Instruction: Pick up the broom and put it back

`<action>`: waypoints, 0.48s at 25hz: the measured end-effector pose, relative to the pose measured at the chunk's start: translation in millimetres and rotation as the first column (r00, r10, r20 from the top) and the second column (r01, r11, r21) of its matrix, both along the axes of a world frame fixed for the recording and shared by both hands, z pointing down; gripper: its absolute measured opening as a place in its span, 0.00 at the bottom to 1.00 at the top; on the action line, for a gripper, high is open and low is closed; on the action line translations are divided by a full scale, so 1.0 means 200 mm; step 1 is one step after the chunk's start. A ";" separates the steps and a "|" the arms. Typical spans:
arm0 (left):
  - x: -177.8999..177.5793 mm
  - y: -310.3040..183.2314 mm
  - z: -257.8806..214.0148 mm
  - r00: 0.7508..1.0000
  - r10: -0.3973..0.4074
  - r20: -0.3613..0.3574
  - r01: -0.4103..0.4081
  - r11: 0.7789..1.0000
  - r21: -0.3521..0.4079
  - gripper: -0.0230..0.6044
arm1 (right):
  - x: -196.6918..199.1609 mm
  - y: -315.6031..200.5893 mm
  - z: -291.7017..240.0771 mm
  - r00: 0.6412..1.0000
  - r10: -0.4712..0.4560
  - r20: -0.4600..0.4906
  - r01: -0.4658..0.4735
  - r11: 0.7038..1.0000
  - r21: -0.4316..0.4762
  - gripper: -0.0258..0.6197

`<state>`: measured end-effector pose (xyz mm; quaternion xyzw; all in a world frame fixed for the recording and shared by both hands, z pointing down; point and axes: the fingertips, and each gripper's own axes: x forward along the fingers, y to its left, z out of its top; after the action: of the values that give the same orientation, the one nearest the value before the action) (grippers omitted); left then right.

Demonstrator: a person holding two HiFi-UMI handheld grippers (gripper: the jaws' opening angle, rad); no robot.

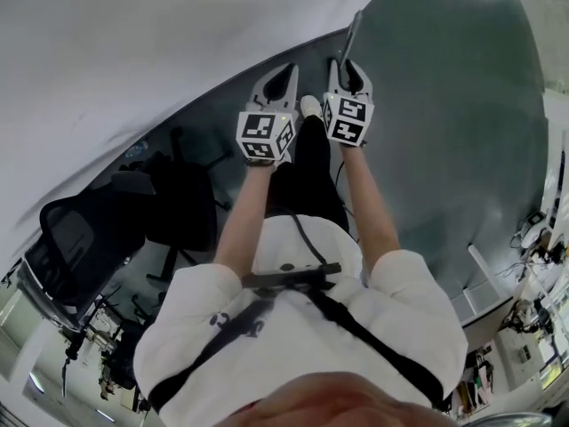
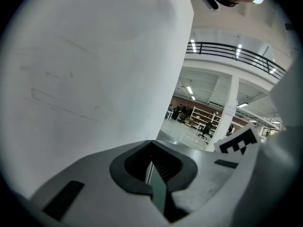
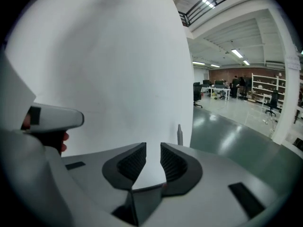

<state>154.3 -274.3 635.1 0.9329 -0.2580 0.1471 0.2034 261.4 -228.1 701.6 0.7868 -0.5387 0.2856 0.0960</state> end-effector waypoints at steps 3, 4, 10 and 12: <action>-0.12 -0.02 -0.12 0.999 -0.038 -0.023 0.039 0.999 0.034 0.05 | -0.10 -0.05 -0.26 0.998 -0.057 -0.026 0.060 0.993 0.104 0.19; -0.18 -0.02 -0.17 0.998 -0.053 -0.029 0.054 0.998 0.043 0.05 | -0.15 -0.05 -0.35 0.997 -0.073 -0.028 0.076 0.988 0.134 0.19; -0.51 -0.02 -0.53 0.989 -0.122 -0.080 0.132 0.982 0.138 0.05 | -0.47 -0.06 -0.85 0.981 -0.174 -0.087 0.192 0.939 0.286 0.18; -0.61 0.01 -0.65 0.986 -0.137 -0.092 0.152 0.972 0.177 0.05 | -0.59 -0.05 -0.98 0.973 -0.206 -0.108 0.230 0.920 0.316 0.18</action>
<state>31.4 -272.6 505.3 0.9315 -0.3294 0.0705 0.1370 142.9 -238.2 504.6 0.7367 -0.6590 0.1510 0.0150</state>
